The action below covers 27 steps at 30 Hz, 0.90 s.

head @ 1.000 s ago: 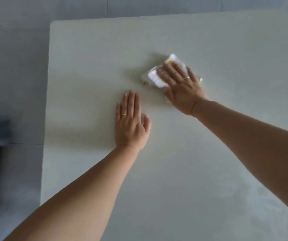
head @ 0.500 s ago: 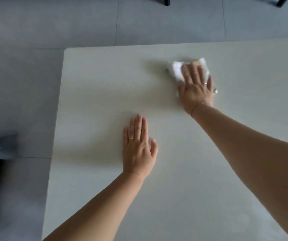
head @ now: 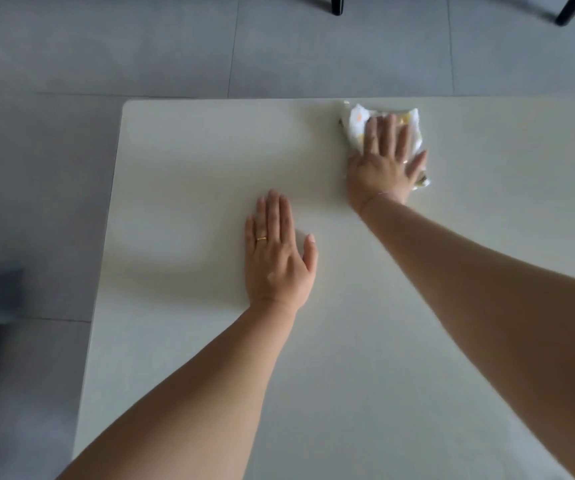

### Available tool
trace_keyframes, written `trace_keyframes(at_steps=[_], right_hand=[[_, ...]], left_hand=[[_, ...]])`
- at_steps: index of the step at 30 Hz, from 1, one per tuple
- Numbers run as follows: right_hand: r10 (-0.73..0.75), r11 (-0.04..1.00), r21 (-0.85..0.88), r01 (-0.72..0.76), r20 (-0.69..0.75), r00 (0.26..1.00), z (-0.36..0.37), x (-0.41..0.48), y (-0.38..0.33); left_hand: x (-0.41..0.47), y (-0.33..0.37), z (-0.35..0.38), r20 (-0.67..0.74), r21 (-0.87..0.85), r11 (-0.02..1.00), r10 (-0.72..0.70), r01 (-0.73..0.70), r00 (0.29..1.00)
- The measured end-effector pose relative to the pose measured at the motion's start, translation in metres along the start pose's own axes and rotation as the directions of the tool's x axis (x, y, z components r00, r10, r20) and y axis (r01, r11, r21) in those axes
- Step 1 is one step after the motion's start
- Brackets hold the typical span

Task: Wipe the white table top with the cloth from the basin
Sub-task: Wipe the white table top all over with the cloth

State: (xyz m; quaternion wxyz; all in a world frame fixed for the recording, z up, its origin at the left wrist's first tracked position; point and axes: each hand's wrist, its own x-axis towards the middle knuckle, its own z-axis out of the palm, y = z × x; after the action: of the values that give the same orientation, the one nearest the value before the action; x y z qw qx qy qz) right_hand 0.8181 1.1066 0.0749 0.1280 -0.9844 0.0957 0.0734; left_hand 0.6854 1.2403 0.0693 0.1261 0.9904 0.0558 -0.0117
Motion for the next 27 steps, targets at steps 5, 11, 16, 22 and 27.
trace_keyframes(at_steps=[5, 11, 16, 22, 27], right_hand=[[-0.591, 0.793, -0.056, 0.606, 0.167, 0.789, 0.012, -0.023, -0.035], [-0.039, 0.999, 0.01, 0.038, 0.003, 0.999, -0.004, 0.047, -0.004], [-0.452, 0.888, -0.031, 0.459, 0.131, 0.883, 0.018, 0.007, -0.075], [-0.394, 0.918, -0.031, 0.395, 0.049, 0.918, -0.007, 0.058, 0.005], [0.076, 0.996, 0.06, -0.073, -0.048, 0.996, -0.007, 0.044, 0.01]], left_hand=[[0.0, 0.002, -0.003, 0.016, 0.014, 1.0, -0.009, 0.008, 1.0], [0.002, 0.001, -0.001, 0.022, 0.028, 1.0, -0.011, 0.01, 1.0], [0.002, 0.002, -0.003, 0.024, 0.025, 1.0, -0.017, 0.016, 1.0], [0.002, 0.001, -0.003, 0.038, 0.033, 0.999, 0.0, -0.001, 0.999], [0.002, 0.001, -0.004, 0.041, 0.024, 1.0, -0.006, 0.005, 0.999]])
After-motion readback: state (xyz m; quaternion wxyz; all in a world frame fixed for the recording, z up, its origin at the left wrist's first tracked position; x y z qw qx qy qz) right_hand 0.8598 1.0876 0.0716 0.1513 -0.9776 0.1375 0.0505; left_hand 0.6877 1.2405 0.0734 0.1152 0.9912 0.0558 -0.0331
